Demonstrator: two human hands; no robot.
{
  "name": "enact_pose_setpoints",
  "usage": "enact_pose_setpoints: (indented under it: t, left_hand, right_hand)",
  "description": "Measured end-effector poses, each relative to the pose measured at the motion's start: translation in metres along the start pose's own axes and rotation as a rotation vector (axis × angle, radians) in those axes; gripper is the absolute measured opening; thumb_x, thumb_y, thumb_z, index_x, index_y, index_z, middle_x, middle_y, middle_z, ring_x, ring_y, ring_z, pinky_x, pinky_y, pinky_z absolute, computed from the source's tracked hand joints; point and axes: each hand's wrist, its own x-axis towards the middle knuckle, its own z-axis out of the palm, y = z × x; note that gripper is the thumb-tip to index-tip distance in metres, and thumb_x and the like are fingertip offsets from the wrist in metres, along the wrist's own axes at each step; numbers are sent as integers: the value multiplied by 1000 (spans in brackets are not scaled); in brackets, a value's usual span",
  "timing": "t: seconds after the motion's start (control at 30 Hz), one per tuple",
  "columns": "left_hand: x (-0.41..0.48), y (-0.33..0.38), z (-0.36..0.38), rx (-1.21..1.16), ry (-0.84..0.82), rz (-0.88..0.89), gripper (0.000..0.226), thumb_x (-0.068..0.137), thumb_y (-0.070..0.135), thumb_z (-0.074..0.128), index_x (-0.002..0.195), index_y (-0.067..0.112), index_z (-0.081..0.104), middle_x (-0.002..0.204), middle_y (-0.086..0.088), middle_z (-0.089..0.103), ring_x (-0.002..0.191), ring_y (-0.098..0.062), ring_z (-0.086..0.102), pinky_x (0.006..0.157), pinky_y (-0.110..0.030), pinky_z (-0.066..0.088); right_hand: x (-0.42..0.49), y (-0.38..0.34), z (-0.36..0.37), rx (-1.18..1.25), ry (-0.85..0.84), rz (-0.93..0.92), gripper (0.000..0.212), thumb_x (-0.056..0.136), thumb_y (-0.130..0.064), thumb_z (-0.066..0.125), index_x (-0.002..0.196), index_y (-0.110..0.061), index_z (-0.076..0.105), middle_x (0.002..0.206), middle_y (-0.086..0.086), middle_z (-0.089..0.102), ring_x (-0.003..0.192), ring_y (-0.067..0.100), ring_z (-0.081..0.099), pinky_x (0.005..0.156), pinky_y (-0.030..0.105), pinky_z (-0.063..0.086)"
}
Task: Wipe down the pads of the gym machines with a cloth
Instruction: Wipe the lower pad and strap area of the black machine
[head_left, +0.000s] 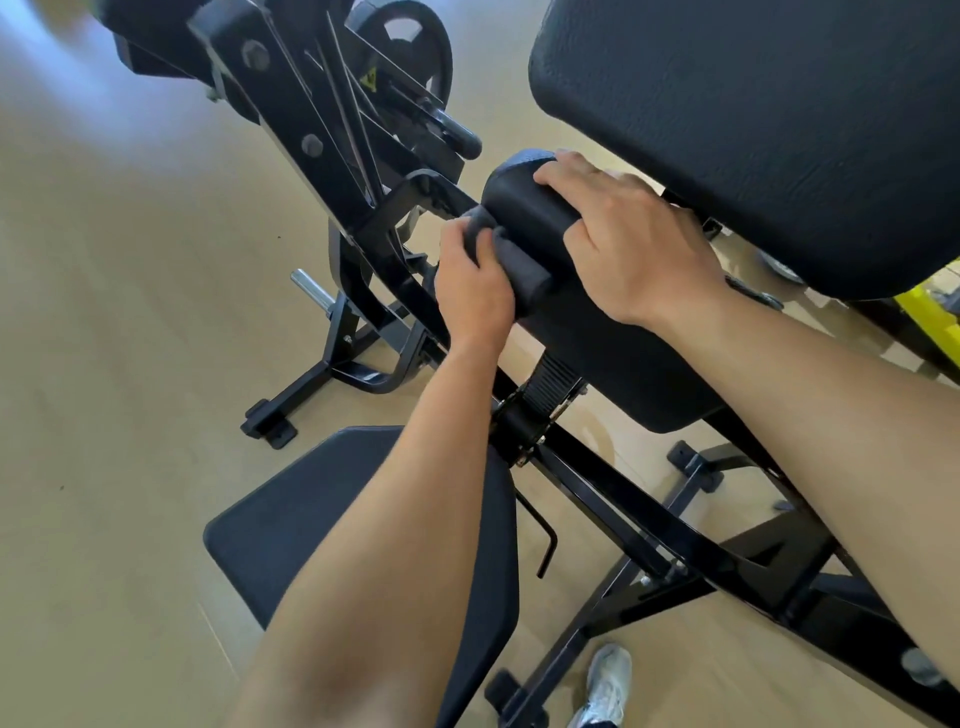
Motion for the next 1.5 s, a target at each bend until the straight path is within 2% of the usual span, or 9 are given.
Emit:
enact_pose_setpoints:
  t: [0.23,0.4,0.63,0.8,0.9,1.07,1.17,1.27,1.5]
  left_hand:
    - [-93,-36,36,113,-104,-76,11,102,25,51,93,26,45,91,7,57,78,-11,54,69,-26,38]
    - [-158,-50,40,245,-424,-6,6,100,29,53,97,26,49,95,4,60,86,-15,56,74,-34,46]
    - [-33,-14,18,-12,171,-18,18,97,21,61,107,7,66,112,-6,58,102,-14,54,90,-24,44]
    - [-79,-15,61,-103,193,-140,46,104,22,48,149,25,43,135,4,59,120,-8,54,100,-18,38]
    - [-116,-31,73,-51,91,-143,56,106,23,41,157,40,24,123,4,66,110,-15,63,97,-24,46]
    - [-173,-61,69,61,-148,29,56,106,22,31,157,44,16,149,2,52,132,-15,54,107,-34,47]
    - [-198,-58,71,8,-196,-152,58,96,50,21,144,26,42,96,6,66,76,5,58,68,-13,45]
    - [-179,-49,73,-108,-66,-376,25,107,29,37,97,15,55,65,7,52,51,-3,44,53,-20,35]
    - [-73,-25,58,-92,214,-435,26,107,25,38,104,14,62,89,3,60,83,-17,59,73,-29,40]
  right_hand:
    - [-2,-3,1,-38,4,0,47,92,-12,35,137,-25,43,154,-10,39,123,31,48,83,52,50]
    - [-2,-5,-2,-34,-7,10,47,92,-12,33,136,-27,42,152,-11,39,119,33,48,85,52,48]
    - [-2,-6,-3,-33,7,7,46,90,-13,34,134,-26,43,148,-8,44,119,33,49,86,54,49]
    - [-3,-4,-1,-53,22,-1,44,91,-12,34,133,-23,45,150,-7,44,119,32,50,85,53,49]
    - [-2,-3,1,-69,29,-16,44,92,-12,33,132,-23,45,150,-7,43,119,32,50,83,52,48]
    - [-1,-3,2,-67,37,-20,43,92,-12,33,132,-24,44,149,-7,44,116,32,50,81,51,47]
    - [-2,-2,1,-72,27,-15,44,93,-12,33,133,-25,43,149,-6,44,116,32,50,81,51,47]
    - [-2,-2,1,-73,26,-15,45,92,-13,32,133,-25,44,148,-6,44,116,32,50,80,50,49]
    - [1,0,5,-89,48,-36,44,90,-14,31,130,-24,45,145,-7,46,112,30,52,78,53,52]
